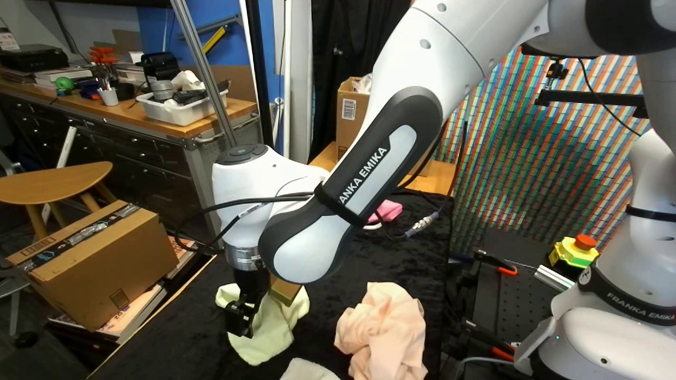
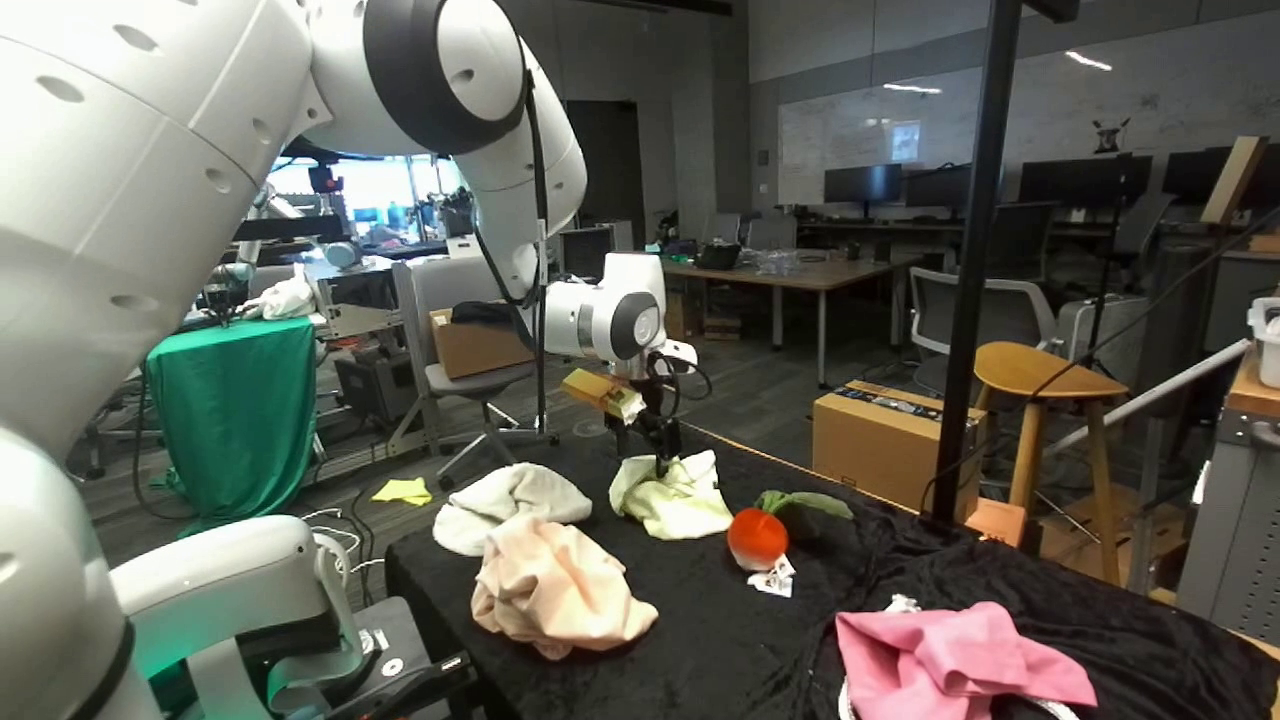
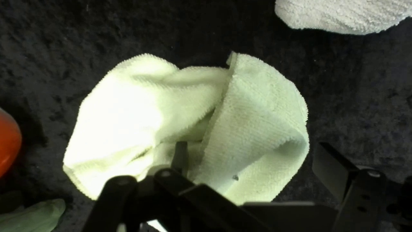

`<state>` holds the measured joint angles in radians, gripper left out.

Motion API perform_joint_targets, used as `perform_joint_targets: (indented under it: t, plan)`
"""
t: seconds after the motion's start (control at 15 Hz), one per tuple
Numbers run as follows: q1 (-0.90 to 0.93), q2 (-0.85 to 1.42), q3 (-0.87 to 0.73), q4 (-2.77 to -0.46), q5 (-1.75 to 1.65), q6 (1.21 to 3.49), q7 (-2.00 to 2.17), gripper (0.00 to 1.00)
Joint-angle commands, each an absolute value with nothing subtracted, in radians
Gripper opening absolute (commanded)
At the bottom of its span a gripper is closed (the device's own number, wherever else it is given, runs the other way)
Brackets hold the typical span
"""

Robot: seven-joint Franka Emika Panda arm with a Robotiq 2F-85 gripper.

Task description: Pile the t-shirts, towels and radish on top of the white rope on the right

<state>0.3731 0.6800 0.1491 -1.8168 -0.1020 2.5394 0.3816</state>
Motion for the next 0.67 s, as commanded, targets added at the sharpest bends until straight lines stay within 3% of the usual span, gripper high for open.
perform_joint_targets:
  t: [0.0, 0.47, 0.6]
  plan:
    - [0.388, 0.708, 0.131, -1.778, -0.073, 2.526, 0.365, 1.00]
    - [0.400, 0.723, 0.120, -1.786, -0.088, 2.511, 0.360, 1.00]
    - [0.405, 0.726, 0.114, -1.788, -0.093, 2.515, 0.362, 0.90]
